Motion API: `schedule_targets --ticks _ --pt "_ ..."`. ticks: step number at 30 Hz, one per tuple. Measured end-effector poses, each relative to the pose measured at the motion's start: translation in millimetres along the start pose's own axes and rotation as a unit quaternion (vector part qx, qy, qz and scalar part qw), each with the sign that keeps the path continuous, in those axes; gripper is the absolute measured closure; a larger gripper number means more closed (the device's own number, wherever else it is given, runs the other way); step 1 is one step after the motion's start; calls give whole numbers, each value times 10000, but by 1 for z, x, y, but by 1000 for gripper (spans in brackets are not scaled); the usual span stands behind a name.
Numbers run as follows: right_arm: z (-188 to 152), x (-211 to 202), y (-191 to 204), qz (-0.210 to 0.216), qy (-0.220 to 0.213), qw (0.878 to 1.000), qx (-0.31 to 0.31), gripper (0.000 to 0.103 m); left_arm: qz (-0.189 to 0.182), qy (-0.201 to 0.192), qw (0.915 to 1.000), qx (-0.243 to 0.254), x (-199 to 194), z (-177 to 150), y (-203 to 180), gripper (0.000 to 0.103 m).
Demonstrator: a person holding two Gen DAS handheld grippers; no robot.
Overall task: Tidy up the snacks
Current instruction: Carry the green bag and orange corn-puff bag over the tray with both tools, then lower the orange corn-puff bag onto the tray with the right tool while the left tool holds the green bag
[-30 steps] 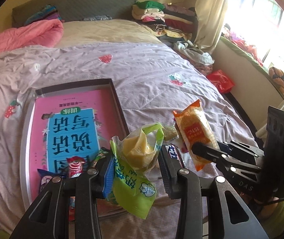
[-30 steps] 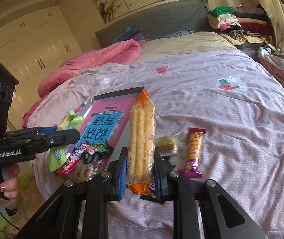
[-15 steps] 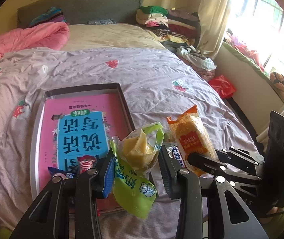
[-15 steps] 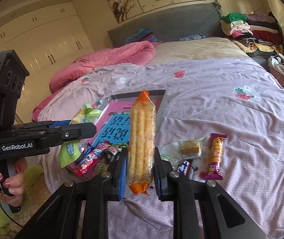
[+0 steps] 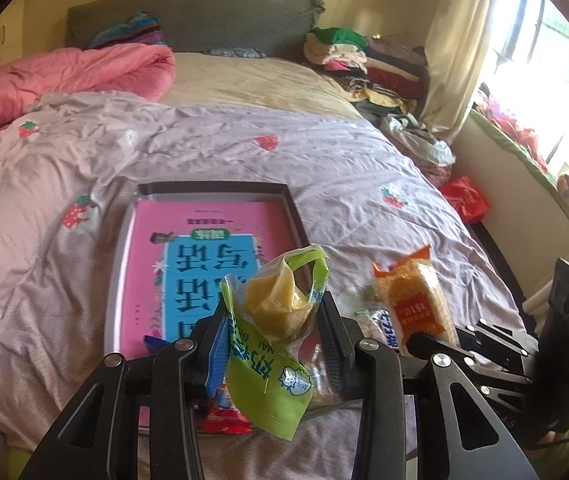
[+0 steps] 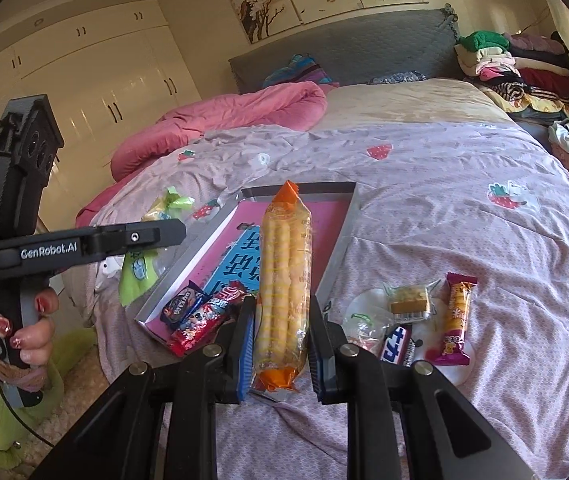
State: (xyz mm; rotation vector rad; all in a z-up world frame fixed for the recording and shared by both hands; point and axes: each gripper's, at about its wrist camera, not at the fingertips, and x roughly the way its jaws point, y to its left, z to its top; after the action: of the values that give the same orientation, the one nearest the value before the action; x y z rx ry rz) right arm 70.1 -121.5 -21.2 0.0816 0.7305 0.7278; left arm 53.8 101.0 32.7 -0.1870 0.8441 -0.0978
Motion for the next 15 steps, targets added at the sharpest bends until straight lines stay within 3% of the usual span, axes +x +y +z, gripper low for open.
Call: schedule_targets --ticks 15 --pt "-1 12 19 172 94 9997 -138 80 439 -88 9976 -520 -14 -4 57 62"
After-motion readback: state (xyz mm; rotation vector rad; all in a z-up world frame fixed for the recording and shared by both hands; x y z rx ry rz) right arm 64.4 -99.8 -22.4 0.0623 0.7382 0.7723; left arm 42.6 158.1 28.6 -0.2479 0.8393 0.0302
